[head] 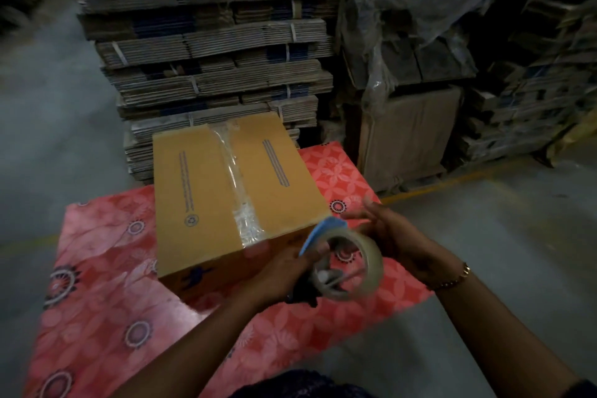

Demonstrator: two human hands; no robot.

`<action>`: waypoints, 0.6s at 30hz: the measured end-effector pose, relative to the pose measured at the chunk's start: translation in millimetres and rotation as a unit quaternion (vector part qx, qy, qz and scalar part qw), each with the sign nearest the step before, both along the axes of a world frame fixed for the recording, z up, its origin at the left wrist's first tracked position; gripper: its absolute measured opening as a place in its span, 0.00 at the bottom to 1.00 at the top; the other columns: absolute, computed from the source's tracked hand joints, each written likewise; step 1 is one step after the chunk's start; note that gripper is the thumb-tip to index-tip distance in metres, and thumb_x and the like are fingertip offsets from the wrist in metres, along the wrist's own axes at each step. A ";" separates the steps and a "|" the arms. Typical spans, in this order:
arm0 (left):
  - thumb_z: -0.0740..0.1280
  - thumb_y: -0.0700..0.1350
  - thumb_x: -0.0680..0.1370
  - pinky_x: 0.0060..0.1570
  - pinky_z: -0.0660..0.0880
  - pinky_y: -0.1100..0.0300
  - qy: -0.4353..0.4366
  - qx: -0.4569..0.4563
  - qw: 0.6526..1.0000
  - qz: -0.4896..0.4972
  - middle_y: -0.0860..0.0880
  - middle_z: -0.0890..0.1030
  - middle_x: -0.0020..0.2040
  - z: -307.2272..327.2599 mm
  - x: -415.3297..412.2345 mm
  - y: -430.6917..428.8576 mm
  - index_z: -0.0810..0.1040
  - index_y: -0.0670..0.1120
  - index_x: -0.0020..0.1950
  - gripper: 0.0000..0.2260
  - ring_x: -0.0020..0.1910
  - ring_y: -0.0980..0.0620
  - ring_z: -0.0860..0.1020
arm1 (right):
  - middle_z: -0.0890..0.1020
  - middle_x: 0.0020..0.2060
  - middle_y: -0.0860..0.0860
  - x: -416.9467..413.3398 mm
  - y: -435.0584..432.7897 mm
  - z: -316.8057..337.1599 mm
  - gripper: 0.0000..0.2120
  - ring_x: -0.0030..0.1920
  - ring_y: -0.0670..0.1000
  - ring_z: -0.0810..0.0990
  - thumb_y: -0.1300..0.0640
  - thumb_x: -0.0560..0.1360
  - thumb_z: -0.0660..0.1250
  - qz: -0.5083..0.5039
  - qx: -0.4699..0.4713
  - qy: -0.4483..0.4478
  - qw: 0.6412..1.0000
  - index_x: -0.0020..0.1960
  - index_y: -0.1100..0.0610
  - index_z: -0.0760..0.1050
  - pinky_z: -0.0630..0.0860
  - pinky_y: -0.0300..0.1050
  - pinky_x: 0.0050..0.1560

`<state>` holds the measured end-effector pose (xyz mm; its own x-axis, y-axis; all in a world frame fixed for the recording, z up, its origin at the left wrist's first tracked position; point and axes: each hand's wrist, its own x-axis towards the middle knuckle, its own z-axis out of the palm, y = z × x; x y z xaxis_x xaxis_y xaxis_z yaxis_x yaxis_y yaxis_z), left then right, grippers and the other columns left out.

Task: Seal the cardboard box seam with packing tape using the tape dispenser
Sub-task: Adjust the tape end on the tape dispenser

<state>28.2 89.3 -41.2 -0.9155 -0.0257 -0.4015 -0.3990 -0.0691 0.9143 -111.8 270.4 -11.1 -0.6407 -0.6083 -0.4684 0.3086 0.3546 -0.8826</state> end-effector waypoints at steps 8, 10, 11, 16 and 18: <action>0.51 0.64 0.82 0.35 0.75 0.54 0.046 0.257 0.934 0.243 0.41 0.80 0.44 22.4 -24.2 30.9 0.86 0.49 0.57 0.28 0.37 0.44 0.77 | 0.87 0.49 0.50 21.8 25.5 6.4 0.07 0.48 0.48 0.86 0.55 0.79 0.70 -0.067 -0.118 0.209 0.968 0.56 0.48 0.82 0.80 0.41 0.45; 0.56 0.66 0.79 0.39 0.70 0.52 0.037 0.310 0.917 0.250 0.40 0.75 0.45 26.2 -27.1 31.7 0.87 0.46 0.56 0.29 0.39 0.42 0.72 | 0.86 0.52 0.47 29.9 29.8 7.3 0.12 0.52 0.46 0.85 0.52 0.75 0.71 -0.042 -0.102 0.276 0.955 0.58 0.46 0.81 0.80 0.43 0.49; 0.59 0.65 0.78 0.40 0.70 0.52 0.033 0.329 0.906 0.264 0.40 0.76 0.47 28.1 -28.2 32.6 0.84 0.43 0.60 0.30 0.40 0.42 0.73 | 0.85 0.53 0.45 33.7 31.3 8.9 0.14 0.54 0.46 0.84 0.51 0.74 0.72 -0.017 -0.089 0.319 0.943 0.59 0.46 0.80 0.81 0.43 0.51; 0.60 0.58 0.73 0.39 0.72 0.55 0.045 0.381 0.869 0.313 0.42 0.77 0.50 40.7 -32.7 39.5 0.71 0.38 0.74 0.35 0.39 0.45 0.76 | 0.79 0.60 0.45 48.4 29.4 12.7 0.22 0.63 0.46 0.78 0.49 0.73 0.75 0.093 -0.089 0.523 0.843 0.64 0.53 0.78 0.76 0.39 0.58; 0.57 0.58 0.76 0.37 0.72 0.57 0.053 0.381 0.864 0.326 0.43 0.78 0.44 46.2 -34.7 43.6 0.78 0.38 0.65 0.29 0.37 0.46 0.76 | 0.78 0.61 0.50 49.1 24.6 14.0 0.23 0.64 0.49 0.77 0.48 0.72 0.75 0.104 -0.082 0.566 0.813 0.65 0.54 0.79 0.72 0.35 0.64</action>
<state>-6.5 132.8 4.9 -0.8387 -0.3146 -0.4445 0.0342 -0.8451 0.5335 -62.7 295.0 2.9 -0.4807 -0.7532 0.4489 -0.7871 0.1450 -0.5995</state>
